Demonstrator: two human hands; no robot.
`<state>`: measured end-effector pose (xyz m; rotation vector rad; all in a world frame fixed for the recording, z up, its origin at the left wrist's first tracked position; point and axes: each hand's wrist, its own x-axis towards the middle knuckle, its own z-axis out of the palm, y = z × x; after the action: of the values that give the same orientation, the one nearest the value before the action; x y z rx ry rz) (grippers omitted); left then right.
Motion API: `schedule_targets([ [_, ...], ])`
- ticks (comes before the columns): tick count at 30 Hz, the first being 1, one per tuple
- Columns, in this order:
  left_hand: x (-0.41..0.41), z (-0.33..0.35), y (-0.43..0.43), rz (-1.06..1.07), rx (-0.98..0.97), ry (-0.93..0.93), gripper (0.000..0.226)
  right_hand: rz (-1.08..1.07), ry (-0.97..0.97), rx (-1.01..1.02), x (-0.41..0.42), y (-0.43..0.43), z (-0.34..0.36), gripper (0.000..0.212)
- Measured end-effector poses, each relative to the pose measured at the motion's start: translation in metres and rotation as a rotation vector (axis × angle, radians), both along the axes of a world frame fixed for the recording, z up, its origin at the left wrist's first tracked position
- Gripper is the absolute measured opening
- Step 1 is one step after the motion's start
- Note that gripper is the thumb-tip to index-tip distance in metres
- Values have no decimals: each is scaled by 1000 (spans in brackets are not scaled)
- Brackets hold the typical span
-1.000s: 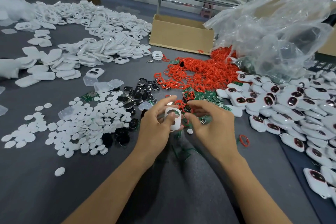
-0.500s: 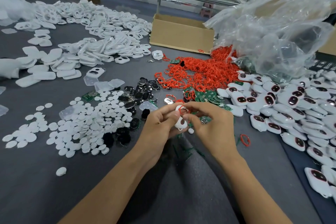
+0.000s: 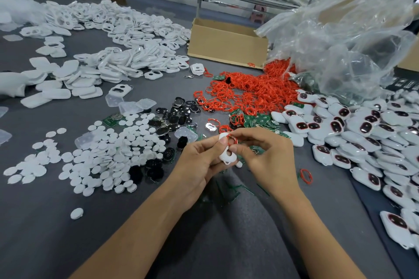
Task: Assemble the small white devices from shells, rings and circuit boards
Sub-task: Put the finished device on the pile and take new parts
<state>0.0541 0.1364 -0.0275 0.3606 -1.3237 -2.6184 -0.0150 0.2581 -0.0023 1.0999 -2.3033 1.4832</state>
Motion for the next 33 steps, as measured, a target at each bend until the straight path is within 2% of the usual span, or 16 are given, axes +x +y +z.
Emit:
schedule_targets([
  [9,2,2,-1,-3,-3,19,21,-7,46,14,2,-2,-1,33],
  [13,3,3,0,10,-14,14,20,-2,72,34,2,-3,-2,42],
  [18,2,3,1,23,-31,0,21,-19,95,33,0,-3,-4,37],
  [22,4,3,-1,34,-51,-1,20,-19,110,10,2,-5,-4,42],
  [28,4,2,2,50,-108,11,22,-12,87,-31,1,-5,-6,29],
  [33,3,4,1,58,-7,-8,30,-18,38,-68,3,-7,-6,30],
])
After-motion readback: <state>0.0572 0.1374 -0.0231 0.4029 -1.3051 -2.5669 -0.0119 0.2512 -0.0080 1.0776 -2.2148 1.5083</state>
